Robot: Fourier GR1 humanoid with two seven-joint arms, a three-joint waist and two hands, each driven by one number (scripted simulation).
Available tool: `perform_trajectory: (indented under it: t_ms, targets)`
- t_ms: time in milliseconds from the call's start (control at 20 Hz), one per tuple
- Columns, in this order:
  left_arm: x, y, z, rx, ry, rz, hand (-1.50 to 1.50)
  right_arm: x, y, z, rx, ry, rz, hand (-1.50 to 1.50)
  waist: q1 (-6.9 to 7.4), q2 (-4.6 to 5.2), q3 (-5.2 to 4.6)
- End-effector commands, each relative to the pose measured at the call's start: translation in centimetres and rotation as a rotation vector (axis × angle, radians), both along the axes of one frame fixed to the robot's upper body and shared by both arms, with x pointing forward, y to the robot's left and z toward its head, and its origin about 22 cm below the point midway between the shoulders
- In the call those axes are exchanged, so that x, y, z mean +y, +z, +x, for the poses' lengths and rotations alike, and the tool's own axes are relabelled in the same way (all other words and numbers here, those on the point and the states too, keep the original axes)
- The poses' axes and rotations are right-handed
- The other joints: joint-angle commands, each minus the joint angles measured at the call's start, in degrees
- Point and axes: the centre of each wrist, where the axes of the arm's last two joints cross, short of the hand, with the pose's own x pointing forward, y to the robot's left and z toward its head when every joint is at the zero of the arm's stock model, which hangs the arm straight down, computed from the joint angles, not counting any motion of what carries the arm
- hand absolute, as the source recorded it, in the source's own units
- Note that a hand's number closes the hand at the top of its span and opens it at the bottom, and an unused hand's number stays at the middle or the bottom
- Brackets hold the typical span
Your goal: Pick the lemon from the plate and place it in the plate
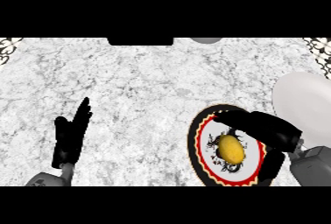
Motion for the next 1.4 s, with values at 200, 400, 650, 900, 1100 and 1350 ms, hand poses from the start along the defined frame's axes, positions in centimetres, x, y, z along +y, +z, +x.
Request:
perform_trajectory:
  t_ms: [200,400,650,900,1100,1350]
  targets:
    - [0.6,0.4,-0.9,0.020,0.013,-0.004,0.00,-1.1,0.4,0.4,0.021,0.024,-0.037,-1.50,-0.06,-0.02,0.00]
    - [2.8,1.2,1.2,0.000,-0.019,-0.023,0.00,-0.1,-2.8,2.0,0.027,0.015,-0.022,-1.50,0.07,0.07,0.01]
    - [0.7,-0.6,-0.1,0.012,0.002,0.002,0.00,1.0,-2.0,-0.7,0.035,0.003,-0.050,-1.50,-0.23,-0.02,0.00]
    - [0.7,-1.4,0.3,-0.002,-0.007,-0.007,0.00,2.0,-4.7,3.1,0.044,0.026,-0.049,1.50,0.10,0.07,0.01]
    - [-0.1,-0.3,0.5,0.006,-0.017,-0.022,0.00,3.4,-5.3,-1.7,-0.057,0.057,-0.006,1.50,-0.33,-0.05,0.01]
    - [1.3,-0.1,0.5,0.006,0.005,-0.014,0.00,2.1,-3.9,2.6,-0.113,0.063,-0.016,1.50,-0.03,0.01,0.00]
